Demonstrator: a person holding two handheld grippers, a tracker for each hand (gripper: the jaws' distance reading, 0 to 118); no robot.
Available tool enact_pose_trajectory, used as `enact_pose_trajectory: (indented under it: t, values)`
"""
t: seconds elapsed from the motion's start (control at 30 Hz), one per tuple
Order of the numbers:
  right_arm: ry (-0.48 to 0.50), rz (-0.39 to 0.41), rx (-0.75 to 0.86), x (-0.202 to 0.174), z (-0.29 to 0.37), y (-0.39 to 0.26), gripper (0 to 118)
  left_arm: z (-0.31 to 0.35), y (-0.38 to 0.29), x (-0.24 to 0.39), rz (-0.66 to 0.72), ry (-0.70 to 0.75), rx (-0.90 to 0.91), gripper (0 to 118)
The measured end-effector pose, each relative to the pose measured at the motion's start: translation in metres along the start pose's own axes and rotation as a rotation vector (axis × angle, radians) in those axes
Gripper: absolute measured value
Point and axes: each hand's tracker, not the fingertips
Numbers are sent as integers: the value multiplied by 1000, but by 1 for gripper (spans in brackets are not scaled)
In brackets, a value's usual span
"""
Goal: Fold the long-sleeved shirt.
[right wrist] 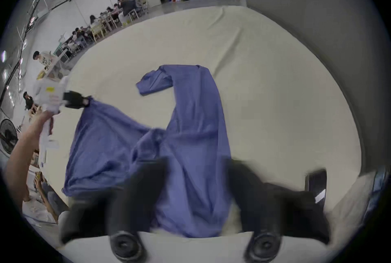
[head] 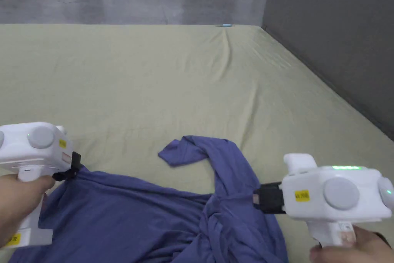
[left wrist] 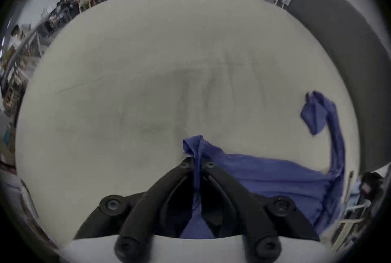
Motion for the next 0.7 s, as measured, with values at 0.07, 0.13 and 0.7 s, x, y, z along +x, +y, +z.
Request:
enact_pose_trajectory:
  t: [0.07, 0.13, 0.7]
  values:
    - [-13, 6, -61, 4, -33, 25, 115, 13, 1, -10, 65, -51, 7, 0]
    - [-42, 11, -78, 7, -58, 44, 115, 25, -1, -21, 94, -74, 10, 0]
    - [-42, 93, -240, -17, -87, 35, 0, 87, -16, -13, 32, -58, 45, 0]
